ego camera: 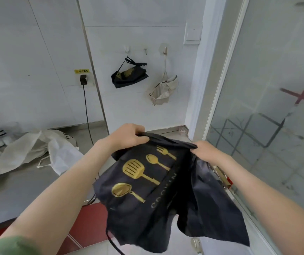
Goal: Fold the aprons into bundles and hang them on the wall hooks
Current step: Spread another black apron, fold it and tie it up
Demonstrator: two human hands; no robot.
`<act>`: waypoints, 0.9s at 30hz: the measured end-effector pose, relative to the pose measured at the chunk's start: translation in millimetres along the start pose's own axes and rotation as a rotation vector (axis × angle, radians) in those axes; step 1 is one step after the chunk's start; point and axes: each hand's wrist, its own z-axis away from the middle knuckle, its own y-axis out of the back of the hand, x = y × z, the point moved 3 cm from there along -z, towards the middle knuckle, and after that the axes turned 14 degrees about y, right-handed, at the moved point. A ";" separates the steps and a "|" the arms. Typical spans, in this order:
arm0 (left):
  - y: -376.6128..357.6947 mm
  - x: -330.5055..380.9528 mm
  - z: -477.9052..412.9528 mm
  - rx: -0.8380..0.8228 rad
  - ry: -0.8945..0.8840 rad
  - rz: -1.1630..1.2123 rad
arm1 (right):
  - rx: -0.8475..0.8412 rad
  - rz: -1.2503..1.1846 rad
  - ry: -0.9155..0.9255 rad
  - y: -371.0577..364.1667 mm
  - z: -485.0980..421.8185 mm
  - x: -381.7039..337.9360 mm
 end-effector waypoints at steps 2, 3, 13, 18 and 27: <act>1.0 -11.4 -1.2 -0.080 0.002 -0.140 | 0.139 -0.106 0.010 8.3 -10.1 -11.4; 0.3 -19.3 -2.5 -0.121 0.019 -0.245 | 0.215 -0.209 0.012 15.2 -13.6 -19.7; 61.3 -57.5 -10.5 0.780 0.279 -0.221 | 0.800 0.099 0.449 109.8 -47.3 -98.2; 59.4 -72.1 -18.3 1.010 0.112 -0.232 | 0.847 0.292 0.599 93.5 -57.9 -78.5; -77.6 -198.0 -69.9 -0.253 0.406 -0.734 | -0.210 0.148 0.436 -76.5 -91.0 16.4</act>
